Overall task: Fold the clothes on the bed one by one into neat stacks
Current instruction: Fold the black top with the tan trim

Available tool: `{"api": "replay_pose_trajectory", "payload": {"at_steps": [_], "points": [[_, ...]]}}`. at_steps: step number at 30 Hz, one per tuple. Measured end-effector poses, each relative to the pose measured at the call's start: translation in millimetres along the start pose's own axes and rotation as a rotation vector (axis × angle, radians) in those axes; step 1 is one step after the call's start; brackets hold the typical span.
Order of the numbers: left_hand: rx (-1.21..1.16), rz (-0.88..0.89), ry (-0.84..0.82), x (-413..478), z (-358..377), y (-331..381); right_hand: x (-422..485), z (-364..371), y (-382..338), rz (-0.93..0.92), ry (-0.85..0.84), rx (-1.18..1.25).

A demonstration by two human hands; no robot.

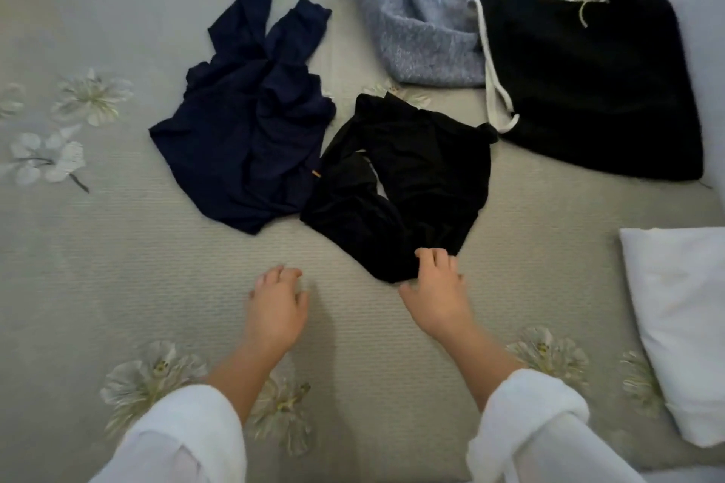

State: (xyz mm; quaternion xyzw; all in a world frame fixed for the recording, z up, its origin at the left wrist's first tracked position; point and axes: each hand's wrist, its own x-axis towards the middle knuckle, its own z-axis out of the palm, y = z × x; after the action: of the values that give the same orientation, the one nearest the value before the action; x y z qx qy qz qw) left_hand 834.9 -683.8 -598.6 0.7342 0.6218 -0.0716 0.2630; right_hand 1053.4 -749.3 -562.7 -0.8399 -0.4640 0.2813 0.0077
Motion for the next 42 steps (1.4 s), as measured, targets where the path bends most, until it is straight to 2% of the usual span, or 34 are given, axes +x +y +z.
{"api": "replay_pose_trajectory", "payload": {"at_steps": [3, 7, 10, 12, 15, 20, 22, 25, 27, 29, 35, 39, 42], "points": [[0.111, 0.133, 0.016, 36, -1, 2, 19, 7, -8, 0.024, 0.098, -0.071], [0.134, 0.284, 0.014, 79, 4, 29, 34, 12, -7, -0.024, 0.083, -0.242], [0.158, 0.29, -0.086, 101, 4, 40, 39, 16, -1, -0.016, 0.047, -0.34], [0.229, 0.261, -0.182, 110, 3, 40, 39, 20, 4, 0.023, -0.053, -0.353], [0.28, 0.223, -0.315, 104, 2, 28, 24, 33, 11, 0.057, -0.208, -0.317], [0.14, 0.17, -0.325, 42, 22, -11, -18, 45, 18, 0.04, -0.26, -0.197], [0.144, 0.13, -0.382, 13, 30, -24, -34, 46, 20, 0.036, -0.293, -0.164], [0.148, 0.063, -0.531, -20, 33, -37, -53, 37, 21, 0.113, -0.344, 0.084], [0.03, 0.016, -0.56, -35, 22, -39, -65, 22, 21, 0.147, -0.339, 0.232], [-0.159, -0.022, -0.51, -36, 6, -37, -68, 8, 20, 0.16, -0.317, 0.337], [-0.71, -0.124, -0.168, -74, -87, 12, -91, -87, 8, 0.163, -0.203, 0.701], [-1.303, -0.223, -0.036, -114, -156, 52, -115, -175, -20, -0.039, -0.132, 0.892], [-1.363, -0.088, 0.087, -140, -187, 73, -139, -233, -45, -0.207, -0.075, 1.033]]}}
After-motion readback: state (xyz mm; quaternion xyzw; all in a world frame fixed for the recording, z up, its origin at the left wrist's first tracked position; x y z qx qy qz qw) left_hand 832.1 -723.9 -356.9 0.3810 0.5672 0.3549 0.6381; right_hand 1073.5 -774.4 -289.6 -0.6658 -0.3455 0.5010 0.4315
